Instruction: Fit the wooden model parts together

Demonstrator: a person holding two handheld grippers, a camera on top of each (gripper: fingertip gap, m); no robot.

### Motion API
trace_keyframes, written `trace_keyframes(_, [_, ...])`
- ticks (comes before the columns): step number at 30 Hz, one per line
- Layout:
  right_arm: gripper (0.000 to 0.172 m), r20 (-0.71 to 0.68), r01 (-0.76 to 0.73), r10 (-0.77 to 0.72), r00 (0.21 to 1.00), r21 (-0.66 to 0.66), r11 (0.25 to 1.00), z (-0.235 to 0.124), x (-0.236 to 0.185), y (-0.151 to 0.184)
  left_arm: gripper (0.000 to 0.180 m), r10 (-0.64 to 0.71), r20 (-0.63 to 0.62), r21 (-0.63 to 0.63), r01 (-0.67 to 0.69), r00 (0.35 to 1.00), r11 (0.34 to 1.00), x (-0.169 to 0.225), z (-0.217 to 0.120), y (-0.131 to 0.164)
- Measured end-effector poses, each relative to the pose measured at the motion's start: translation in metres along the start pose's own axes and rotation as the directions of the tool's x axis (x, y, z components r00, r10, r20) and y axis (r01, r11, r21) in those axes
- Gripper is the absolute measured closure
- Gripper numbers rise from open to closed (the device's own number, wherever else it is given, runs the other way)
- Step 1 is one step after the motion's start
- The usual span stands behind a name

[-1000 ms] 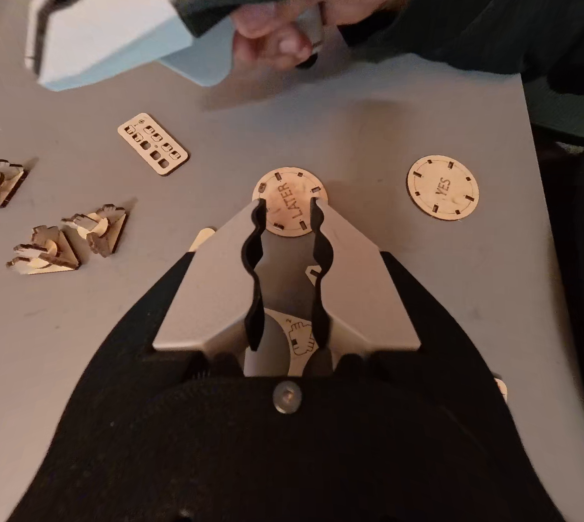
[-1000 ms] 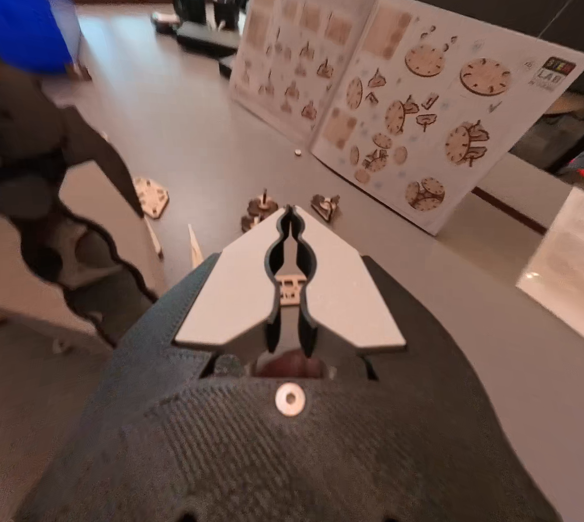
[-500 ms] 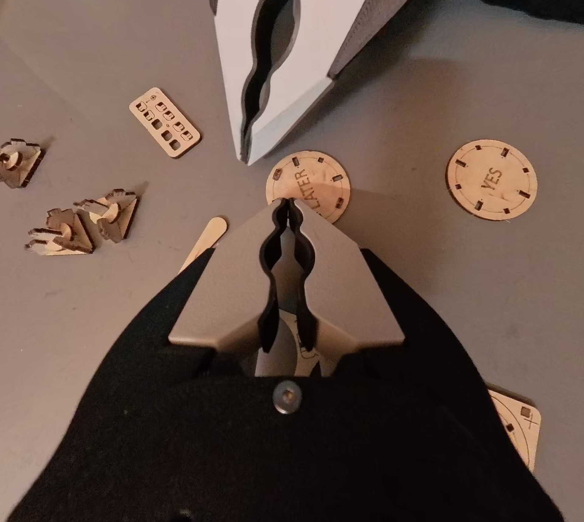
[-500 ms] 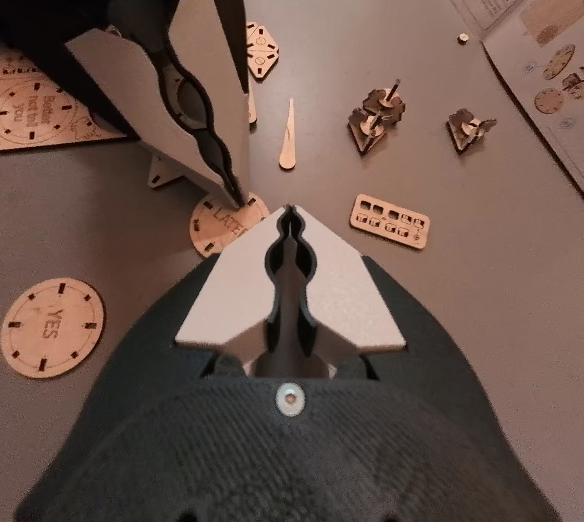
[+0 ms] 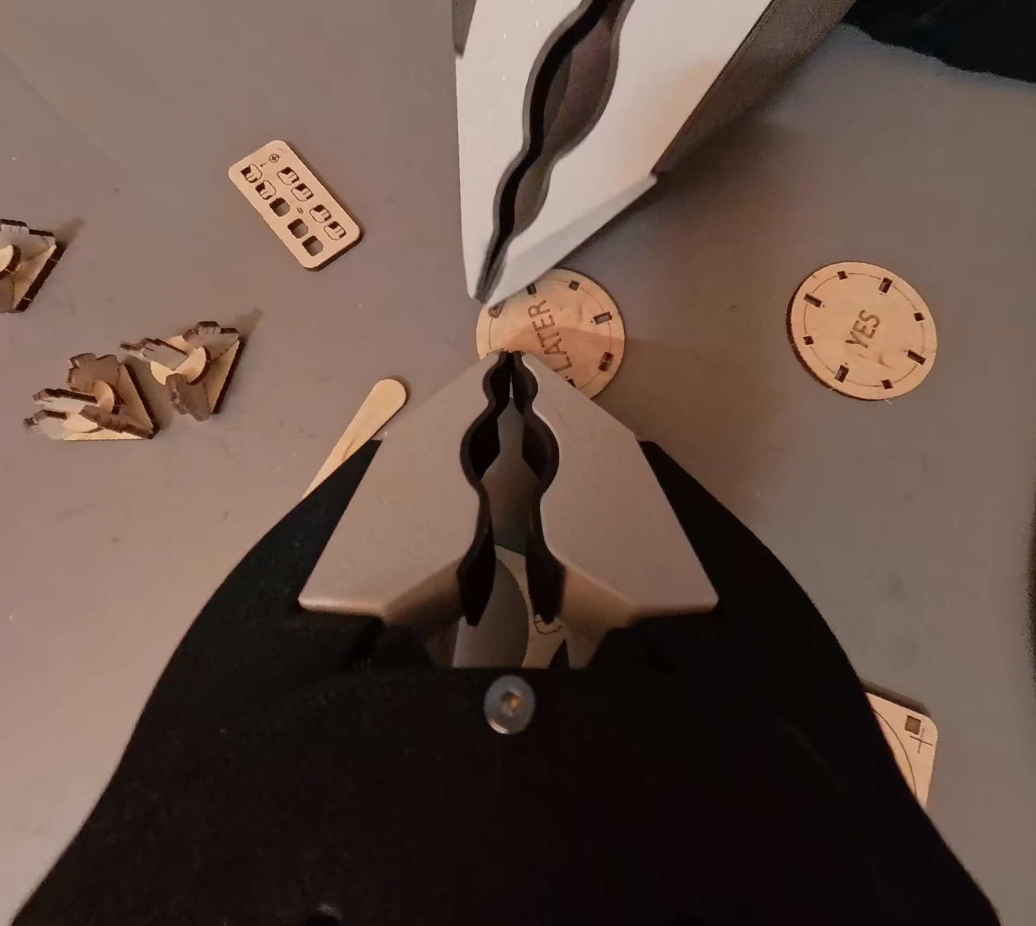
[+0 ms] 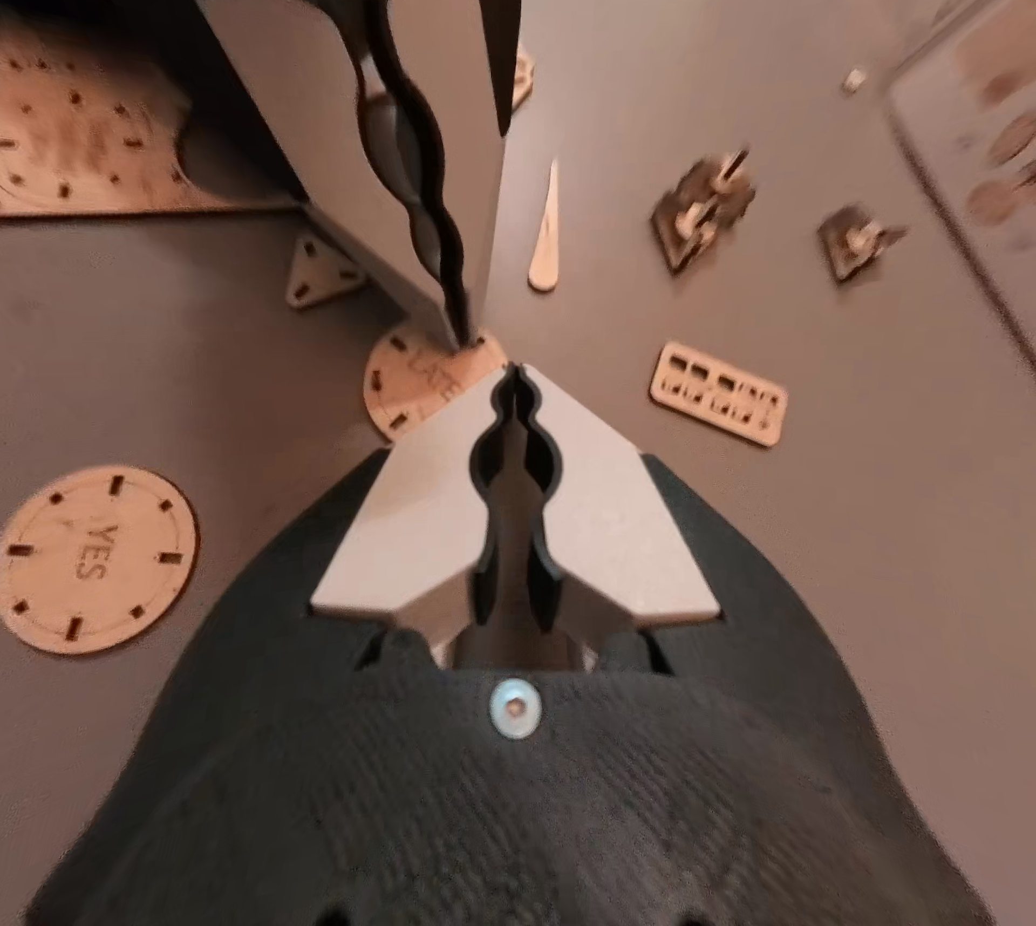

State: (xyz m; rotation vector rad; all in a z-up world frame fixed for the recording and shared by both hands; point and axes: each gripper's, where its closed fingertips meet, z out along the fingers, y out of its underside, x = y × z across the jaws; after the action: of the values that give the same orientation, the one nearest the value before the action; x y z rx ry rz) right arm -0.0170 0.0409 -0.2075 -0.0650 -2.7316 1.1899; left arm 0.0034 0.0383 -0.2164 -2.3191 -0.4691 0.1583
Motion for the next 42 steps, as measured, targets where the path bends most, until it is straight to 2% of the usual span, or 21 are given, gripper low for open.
trace_keyframes(3, [0.172, -0.031, -0.034, 0.038, 0.999, 0.139, 0.990, -0.018, 0.008, -0.022, 0.179, -0.003, 0.000, -0.001, 0.003, 1.000, 1.000, 0.000, 0.000, 0.000])
trace_keyframes(5, [0.172, 0.010, -0.101, 0.102, 0.995, 0.240, 0.965, -0.028, 0.010, -0.036, 0.179, 0.001, 0.005, -0.002, -0.001, 1.000, 1.000, 0.000, 0.000, 0.000])
trace_keyframes(7, [0.172, 0.071, -0.142, 0.130, 0.989, 0.201, 0.969, -0.021, 0.003, -0.029, 0.179, 0.007, 0.011, -0.002, -0.007, 1.000, 1.000, 0.000, 0.000, 0.000])
trace_keyframes(9, [0.172, 0.088, -0.117, 0.115, 0.989, 0.024, 0.993, -0.001, -0.005, 0.001, 0.179, 0.011, 0.015, -0.003, -0.011, 1.000, 1.000, 0.000, 0.000, 0.000])
trace_keyframes(11, [0.172, 0.076, -0.112, 0.106, 0.992, 0.091, 0.989, -0.007, -0.004, -0.011, 0.179, 0.008, 0.015, -0.003, -0.008, 1.000, 1.000, 0.000, 0.000, 0.001])
trace_keyframes(15, [0.172, 0.083, -0.232, 0.218, 0.972, 0.259, 0.937, -0.028, 0.012, -0.037, 0.179, 0.009, 0.016, -0.003, -0.009, 1.000, 1.000, -0.001, 0.000, 0.001])
trace_keyframes(16, [0.172, 0.089, -0.242, 0.227, 0.970, 0.241, 0.940, -0.025, 0.011, -0.033, 0.179, 0.011, 0.018, -0.003, -0.011, 1.000, 1.000, 0.000, 0.000, 0.001])
trace_keyframes(19, [0.172, 0.114, -0.213, 0.207, 0.972, 0.035, 0.977, 0.002, -0.003, 0.001, 0.179, 0.013, 0.020, -0.003, -0.013, 1.000, 1.000, 0.000, 0.000, 0.001])
trace_keyframes(25, [0.172, 0.062, -0.260, 0.253, 0.966, 0.221, 0.940, -0.022, 0.017, -0.029, 0.179, 0.006, 0.017, -0.003, -0.006, 1.000, 1.000, 0.000, 0.000, 0.001])
trace_keyframes(26, [0.172, 0.062, -0.261, 0.253, 0.965, 0.200, 0.945, -0.017, 0.016, -0.025, 0.179, 0.008, 0.018, -0.003, -0.008, 1.000, 1.000, -0.001, 0.000, 0.001])
trace_keyframes(29, [0.172, 0.093, -0.204, 0.201, 0.975, 0.028, 0.979, 0.004, -0.002, 0.000, 0.179, 0.007, 0.018, -0.003, -0.007, 1.000, 1.000, 0.000, 0.000, 0.001])
trace_keyframes(31, [0.172, 0.099, -0.188, 0.183, 0.978, 0.049, 0.981, 0.000, -0.003, -0.005, 0.179, 0.003, 0.014, -0.003, -0.003, 1.000, 1.000, 0.000, 0.000, 0.001])
trace_keyframes(35, [0.172, -0.025, -0.194, 0.202, 0.979, 0.180, 0.964, -0.016, 0.023, -0.022, 0.179, 0.005, 0.016, -0.003, -0.005, 1.000, 1.000, 0.000, 0.000, 0.001])
trace_keyframes(37, [0.172, -0.021, -0.178, 0.182, 0.983, 0.145, 0.973, -0.009, 0.021, -0.014, 0.179, 0.007, 0.018, -0.003, -0.007, 1.000, 1.000, 0.000, 0.000, 0.001])
trace_keyframes(39, [0.172, 0.039, -0.108, 0.108, 0.993, 0.011, 0.994, 0.004, 0.003, 0.005, 0.179, 0.004, 0.016, -0.003, -0.004, 1.000, 1.000, 0.000, 0.000, 0.001])
trace_keyframes(42, [0.172, 0.010, -0.063, 0.063, 0.998, 0.055, 0.996, -0.001, 0.004, -0.003, 0.179, -0.010, 0.003, -0.004, 0.010, 1.000, 1.000, 0.000, 0.000, 0.001])
